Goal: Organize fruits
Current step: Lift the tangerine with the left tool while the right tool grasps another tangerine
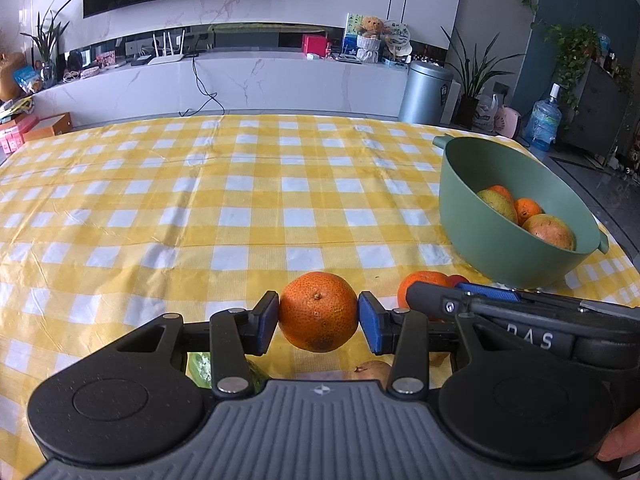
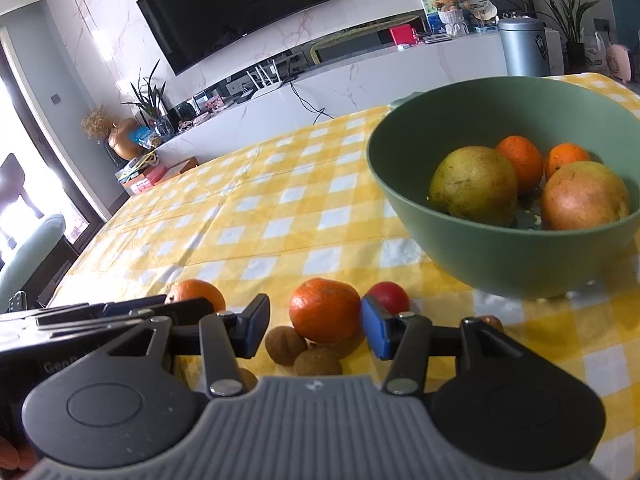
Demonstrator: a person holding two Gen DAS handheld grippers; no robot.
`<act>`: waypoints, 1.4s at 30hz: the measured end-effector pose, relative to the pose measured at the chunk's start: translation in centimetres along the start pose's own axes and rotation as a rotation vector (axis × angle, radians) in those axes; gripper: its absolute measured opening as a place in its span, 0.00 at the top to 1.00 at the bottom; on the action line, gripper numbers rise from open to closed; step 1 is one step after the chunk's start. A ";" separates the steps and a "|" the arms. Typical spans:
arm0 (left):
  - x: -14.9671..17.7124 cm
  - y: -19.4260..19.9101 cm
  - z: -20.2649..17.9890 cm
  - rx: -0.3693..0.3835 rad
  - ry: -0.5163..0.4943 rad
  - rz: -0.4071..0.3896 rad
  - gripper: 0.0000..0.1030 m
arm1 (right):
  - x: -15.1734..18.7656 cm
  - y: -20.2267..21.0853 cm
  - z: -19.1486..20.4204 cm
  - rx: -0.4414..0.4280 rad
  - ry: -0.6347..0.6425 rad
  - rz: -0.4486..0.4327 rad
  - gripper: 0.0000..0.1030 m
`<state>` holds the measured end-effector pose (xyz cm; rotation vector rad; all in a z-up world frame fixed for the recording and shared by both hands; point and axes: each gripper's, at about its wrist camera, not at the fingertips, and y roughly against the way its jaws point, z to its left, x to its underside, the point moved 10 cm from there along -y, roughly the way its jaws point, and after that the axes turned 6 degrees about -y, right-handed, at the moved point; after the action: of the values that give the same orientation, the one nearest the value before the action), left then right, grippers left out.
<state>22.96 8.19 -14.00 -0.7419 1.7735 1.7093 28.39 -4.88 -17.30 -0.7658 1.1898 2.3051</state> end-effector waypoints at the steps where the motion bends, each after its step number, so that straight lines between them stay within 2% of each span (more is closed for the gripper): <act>1: 0.0 0.0 0.0 0.001 0.001 0.001 0.52 | -0.1 0.0 0.0 -0.004 -0.009 -0.005 0.52; 7: 0.2 -0.2 0.0 0.007 0.007 0.012 0.52 | -0.6 -0.1 -0.6 -0.039 -0.096 -0.007 0.52; 15: 0.5 -0.1 -0.1 0.003 0.000 0.019 0.52 | -0.5 0.0 0.0 0.009 -0.020 -0.014 0.56; 22: 0.5 -0.1 0.1 -0.012 -0.007 0.016 0.52 | -0.6 0.1 -0.3 -0.012 -0.074 -0.001 0.55; 27: 0.4 0.0 0.2 -0.013 -0.001 0.013 0.52 | -0.7 -0.3 0.0 0.015 -0.044 -0.001 0.55; 42: 0.5 -0.1 0.4 -0.019 0.002 0.017 0.52 | -1.1 -1.8 0.9 0.116 0.155 0.006 0.56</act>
<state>22.75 8.60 -14.45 -0.7388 1.7718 1.7392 29.99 -3.27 -17.23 -0.9116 1.3821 2.1924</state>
